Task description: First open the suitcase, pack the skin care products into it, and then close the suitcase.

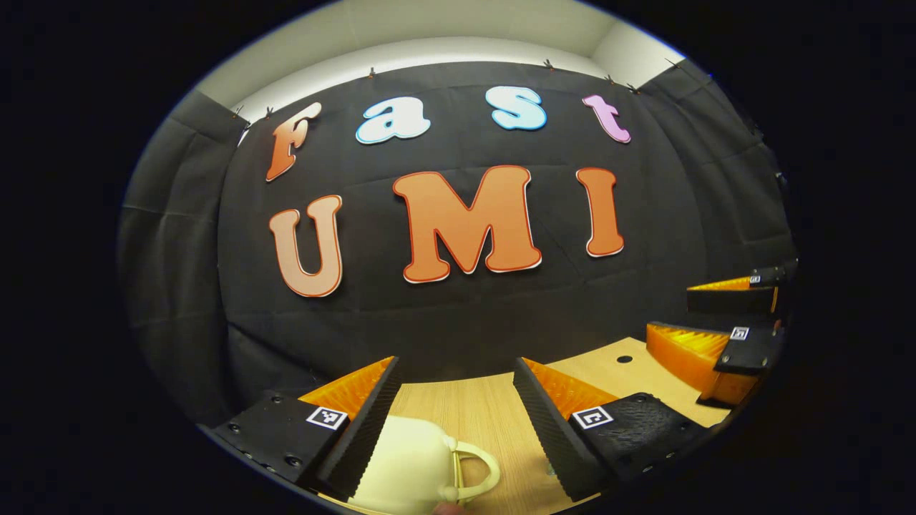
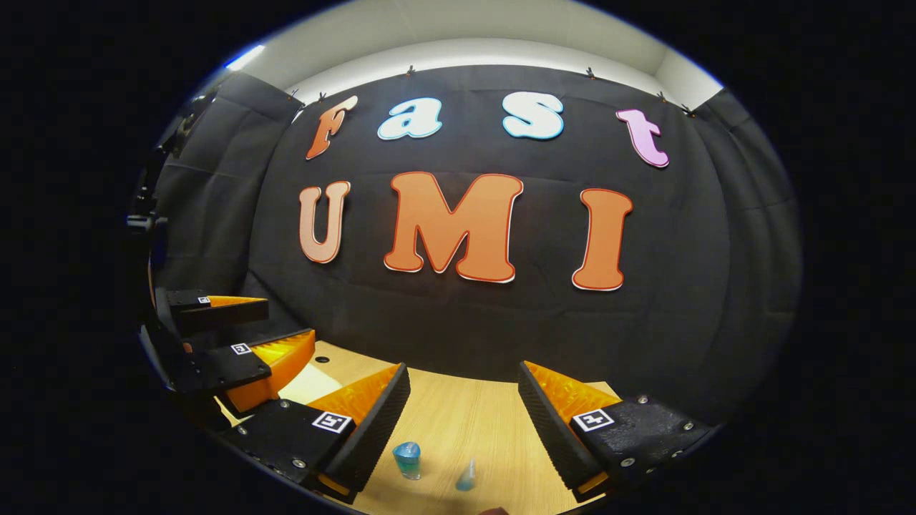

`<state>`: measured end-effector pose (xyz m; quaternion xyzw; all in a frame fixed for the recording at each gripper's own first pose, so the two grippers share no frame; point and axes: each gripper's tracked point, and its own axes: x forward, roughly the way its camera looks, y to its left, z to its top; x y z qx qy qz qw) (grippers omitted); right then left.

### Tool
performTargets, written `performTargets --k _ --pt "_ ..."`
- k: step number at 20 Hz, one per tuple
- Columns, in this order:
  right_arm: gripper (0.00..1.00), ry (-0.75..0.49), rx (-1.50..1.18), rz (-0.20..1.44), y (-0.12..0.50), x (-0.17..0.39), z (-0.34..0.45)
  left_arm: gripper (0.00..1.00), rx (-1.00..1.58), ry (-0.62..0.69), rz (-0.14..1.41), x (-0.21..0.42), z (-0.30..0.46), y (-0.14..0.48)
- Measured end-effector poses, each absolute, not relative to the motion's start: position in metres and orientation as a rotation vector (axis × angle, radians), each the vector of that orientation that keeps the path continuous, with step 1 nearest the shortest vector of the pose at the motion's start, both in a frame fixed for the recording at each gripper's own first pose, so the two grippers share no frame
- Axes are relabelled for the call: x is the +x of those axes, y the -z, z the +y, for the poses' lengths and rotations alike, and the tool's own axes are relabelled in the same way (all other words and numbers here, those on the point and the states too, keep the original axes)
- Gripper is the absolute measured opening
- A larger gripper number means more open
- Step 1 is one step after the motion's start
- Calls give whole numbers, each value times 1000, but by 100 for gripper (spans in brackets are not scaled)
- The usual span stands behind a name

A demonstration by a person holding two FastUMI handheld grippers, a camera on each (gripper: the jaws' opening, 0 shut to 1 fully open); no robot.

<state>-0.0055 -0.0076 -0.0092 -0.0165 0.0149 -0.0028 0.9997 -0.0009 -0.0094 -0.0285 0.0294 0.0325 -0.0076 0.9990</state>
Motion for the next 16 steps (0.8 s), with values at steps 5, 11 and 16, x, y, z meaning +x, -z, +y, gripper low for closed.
performTargets --k 5,11,16 --pt "96 67 -55 30 13 -6 -40 98 145 11 148 2 -5 62" --pt "96 150 -86 52 23 -9 -80 98 252 63 243 -9 -11 110" --pt "96 178 -86 90 38 -15 -95 98 368 111 330 -14 -20 156"
